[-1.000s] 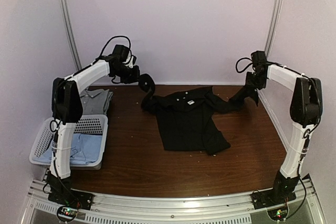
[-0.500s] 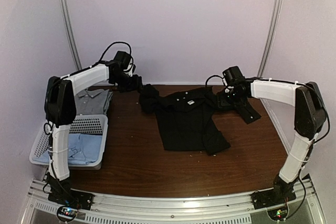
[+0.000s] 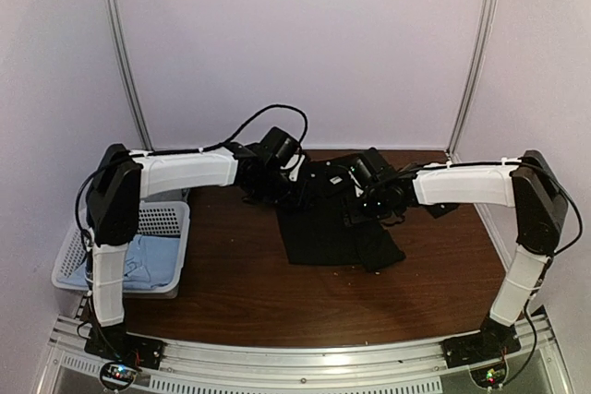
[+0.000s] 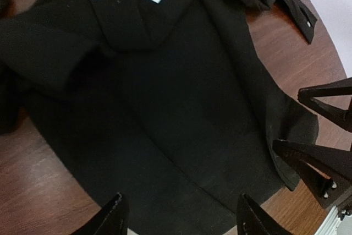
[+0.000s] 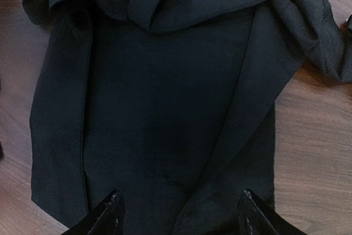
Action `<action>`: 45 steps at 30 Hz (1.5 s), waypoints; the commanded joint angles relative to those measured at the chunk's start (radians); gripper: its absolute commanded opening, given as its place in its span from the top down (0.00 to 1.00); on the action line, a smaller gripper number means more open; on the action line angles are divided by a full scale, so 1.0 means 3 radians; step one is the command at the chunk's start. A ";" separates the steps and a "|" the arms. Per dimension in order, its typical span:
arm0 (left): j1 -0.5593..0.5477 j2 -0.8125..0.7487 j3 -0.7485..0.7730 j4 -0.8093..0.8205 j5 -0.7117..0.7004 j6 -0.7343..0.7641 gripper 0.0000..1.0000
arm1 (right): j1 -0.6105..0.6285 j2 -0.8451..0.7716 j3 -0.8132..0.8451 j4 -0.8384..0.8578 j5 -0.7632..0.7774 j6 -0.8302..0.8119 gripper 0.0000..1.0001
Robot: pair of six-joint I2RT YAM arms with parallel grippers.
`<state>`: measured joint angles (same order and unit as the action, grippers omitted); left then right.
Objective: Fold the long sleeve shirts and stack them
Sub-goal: Pick up the crumpled shirt from the center of the board.
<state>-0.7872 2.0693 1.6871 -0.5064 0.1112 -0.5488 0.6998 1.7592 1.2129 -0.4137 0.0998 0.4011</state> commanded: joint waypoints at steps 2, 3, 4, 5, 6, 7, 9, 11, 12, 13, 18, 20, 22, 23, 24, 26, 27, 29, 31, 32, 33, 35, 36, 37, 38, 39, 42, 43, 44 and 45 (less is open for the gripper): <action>-0.0142 0.0360 0.0095 0.0180 -0.0063 -0.0127 0.32 | 0.0049 0.0248 0.0027 0.0187 0.0027 0.0263 0.29; -0.0156 0.0400 0.0104 0.0177 -0.0123 -0.0133 0.32 | 0.0047 0.0284 0.0027 0.0203 0.0031 0.0276 0.29; -0.0157 0.0450 0.0125 0.0164 -0.0175 -0.0139 0.33 | 0.0048 0.0318 0.0030 0.0212 0.0039 0.0289 0.30; -0.0158 0.0499 0.0152 0.0138 -0.0211 -0.0137 0.33 | 0.0050 0.0350 0.0036 0.0218 0.0041 0.0300 0.30; -0.0158 0.0544 0.0178 0.0121 -0.0227 -0.0132 0.33 | 0.0048 0.0373 0.0037 0.0225 0.0039 0.0315 0.30; -0.0156 0.0575 0.0195 0.0122 -0.0235 -0.0130 0.33 | 0.0050 0.0396 0.0030 0.0238 0.0047 0.0328 0.30; -0.0158 0.0628 0.0225 0.0120 -0.0251 -0.0124 0.33 | 0.0049 0.0430 0.0009 0.0269 0.0065 0.0354 0.31; -0.0158 0.0677 0.0274 0.0122 -0.0267 -0.0118 0.33 | 0.0047 0.0460 -0.0017 0.0288 0.0090 0.0379 0.31; -0.0158 0.0695 0.0295 0.0120 -0.0272 -0.0119 0.33 | 0.0047 0.0476 -0.0024 0.0301 0.0097 0.0392 0.32; -0.0158 0.0706 0.0314 0.0116 -0.0280 -0.0119 0.33 | 0.0044 0.0492 -0.0039 0.0320 0.0101 0.0402 0.32; -0.0158 0.0755 0.0411 0.0076 -0.0321 -0.0105 0.36 | 0.0044 0.0553 -0.0078 0.0355 0.0117 0.0432 0.38; -0.0158 0.0791 0.0448 0.0034 -0.0320 -0.0101 0.37 | 0.0041 0.0548 -0.0090 0.0358 0.0153 0.0432 0.40; -0.0162 0.0839 0.0504 -0.0019 -0.0415 -0.0094 0.37 | 0.0031 0.0539 -0.0100 0.0356 0.0184 0.0431 0.43; -0.0163 0.0866 0.0527 -0.0039 -0.0438 -0.0092 0.38 | 0.0027 0.0534 -0.0108 0.0361 0.0188 0.0432 0.45; -0.0167 0.0891 0.0558 -0.0067 -0.0458 -0.0089 0.38 | 0.0020 0.0533 -0.0113 0.0368 0.0190 0.0428 0.46; -0.0175 0.0960 0.0650 -0.0145 -0.0508 -0.0080 0.38 | 0.0003 0.0533 -0.0125 0.0372 0.0190 0.0423 0.49; -0.0186 0.0998 0.0705 -0.0194 -0.0541 -0.0070 0.38 | 0.0000 0.0535 -0.0129 0.0377 0.0187 0.0421 0.50; -0.0205 0.1051 0.0792 -0.0266 -0.0598 -0.0054 0.41 | -0.0003 0.0538 -0.0145 0.0384 0.0179 0.0415 0.54; -0.0213 0.1071 0.0825 -0.0305 -0.0647 -0.0048 0.45 | -0.0006 0.0524 -0.0169 0.0396 0.0178 0.0416 0.58; -0.0214 0.1069 0.0822 -0.0310 -0.0648 -0.0047 0.48 | -0.0011 0.0514 -0.0183 0.0403 0.0177 0.0416 0.62; -0.0214 0.1072 0.0822 -0.0316 -0.0651 -0.0045 0.52 | -0.0013 0.0509 -0.0195 0.0407 0.0174 0.0414 0.66; -0.0214 0.1065 0.0820 -0.0329 -0.0652 -0.0042 0.64 | -0.0024 0.0490 -0.0212 0.0404 0.0169 0.0410 0.73; -0.0214 0.1060 0.0816 -0.0331 -0.0654 -0.0042 0.70 | -0.0033 0.0481 -0.0217 0.0403 0.0169 0.0408 0.77; -0.0214 0.1055 0.0812 -0.0340 -0.0657 -0.0042 0.77 | -0.0040 0.0466 -0.0225 0.0399 0.0169 0.0402 0.80; -0.0213 0.1043 0.0803 -0.0342 -0.0661 -0.0040 0.83 | -0.0046 0.0448 -0.0231 0.0394 0.0169 0.0398 0.83; -0.0214 0.1030 0.0792 -0.0342 -0.0666 -0.0037 0.88 | -0.0058 0.0431 -0.0233 0.0390 0.0169 0.0394 0.86; -0.0213 0.0961 0.0743 -0.0342 -0.0679 -0.0037 1.00 | -0.0095 0.0354 -0.0239 0.0348 0.0179 0.0372 0.94; -0.0214 0.0928 0.0723 -0.0342 -0.0678 -0.0041 1.00 | -0.0111 0.0319 -0.0234 0.0327 0.0186 0.0359 0.95; -0.0214 0.0895 0.0700 -0.0342 -0.0681 -0.0045 1.00 | -0.0122 0.0285 -0.0234 0.0307 0.0186 0.0348 0.96; -0.0214 0.0860 0.0673 -0.0342 -0.0691 -0.0047 1.00 | -0.0134 0.0251 -0.0230 0.0288 0.0201 0.0334 0.96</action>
<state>-0.8463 2.3768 1.9057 -0.6067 -0.0757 -0.5632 0.6800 1.9018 1.1519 -0.3077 0.1318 0.5190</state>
